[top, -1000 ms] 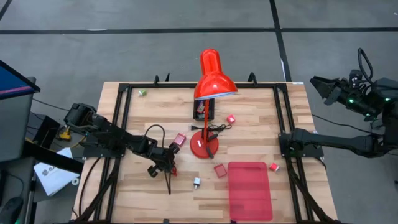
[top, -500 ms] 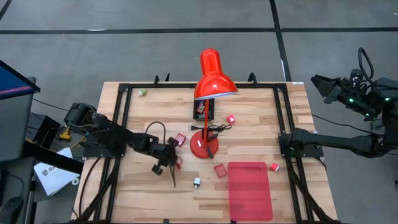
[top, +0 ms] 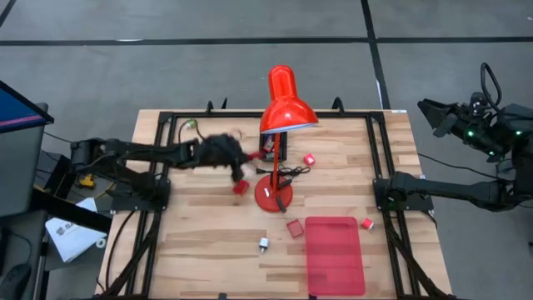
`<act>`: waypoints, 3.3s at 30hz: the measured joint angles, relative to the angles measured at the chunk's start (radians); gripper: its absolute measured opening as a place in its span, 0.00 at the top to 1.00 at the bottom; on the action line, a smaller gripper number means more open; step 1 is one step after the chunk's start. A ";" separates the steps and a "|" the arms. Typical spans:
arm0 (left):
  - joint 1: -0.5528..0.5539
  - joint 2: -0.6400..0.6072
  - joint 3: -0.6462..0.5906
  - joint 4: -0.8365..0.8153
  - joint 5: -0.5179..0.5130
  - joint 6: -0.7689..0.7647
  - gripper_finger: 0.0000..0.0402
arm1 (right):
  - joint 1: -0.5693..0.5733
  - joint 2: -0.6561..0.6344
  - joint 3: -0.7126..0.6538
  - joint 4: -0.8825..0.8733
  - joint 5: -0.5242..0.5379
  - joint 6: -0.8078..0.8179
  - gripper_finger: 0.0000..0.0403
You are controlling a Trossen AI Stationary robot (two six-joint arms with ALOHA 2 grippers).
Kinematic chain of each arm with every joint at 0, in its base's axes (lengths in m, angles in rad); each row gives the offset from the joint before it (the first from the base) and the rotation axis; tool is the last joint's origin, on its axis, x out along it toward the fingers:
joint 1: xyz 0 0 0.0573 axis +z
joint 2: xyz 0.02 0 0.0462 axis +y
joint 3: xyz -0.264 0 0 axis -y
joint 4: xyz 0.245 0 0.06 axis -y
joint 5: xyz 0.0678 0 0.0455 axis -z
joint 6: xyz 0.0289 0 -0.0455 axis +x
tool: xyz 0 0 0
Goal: Pick & Place Office items
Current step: Put the red digital timer into the black bin, then put the black digital timer into the black bin
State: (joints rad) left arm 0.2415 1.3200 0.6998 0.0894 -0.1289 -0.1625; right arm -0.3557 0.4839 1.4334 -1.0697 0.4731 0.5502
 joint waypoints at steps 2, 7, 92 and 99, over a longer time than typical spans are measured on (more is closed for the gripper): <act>0.069 0.015 -0.001 0.055 0.077 -0.046 0.85 | 0.000 0.000 0.000 0.000 0.000 -0.007 0.49; 0.140 0.172 0.070 0.116 0.226 -0.153 0.86 | 0.000 0.000 0.000 0.000 0.008 -0.020 0.49; 0.759 0.203 0.370 -0.842 -0.110 -0.199 0.29 | 0.000 0.024 0.000 -0.044 -0.053 0.030 0.49; 0.777 0.223 0.453 -0.875 -0.118 -0.081 0.29 | 0.000 0.047 -0.001 -0.051 -0.053 0.027 0.49</act>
State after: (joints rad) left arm 1.0188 1.5427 1.1526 -0.7852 -0.2471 -0.2439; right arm -0.3557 0.5313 1.4322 -1.1212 0.4198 0.5768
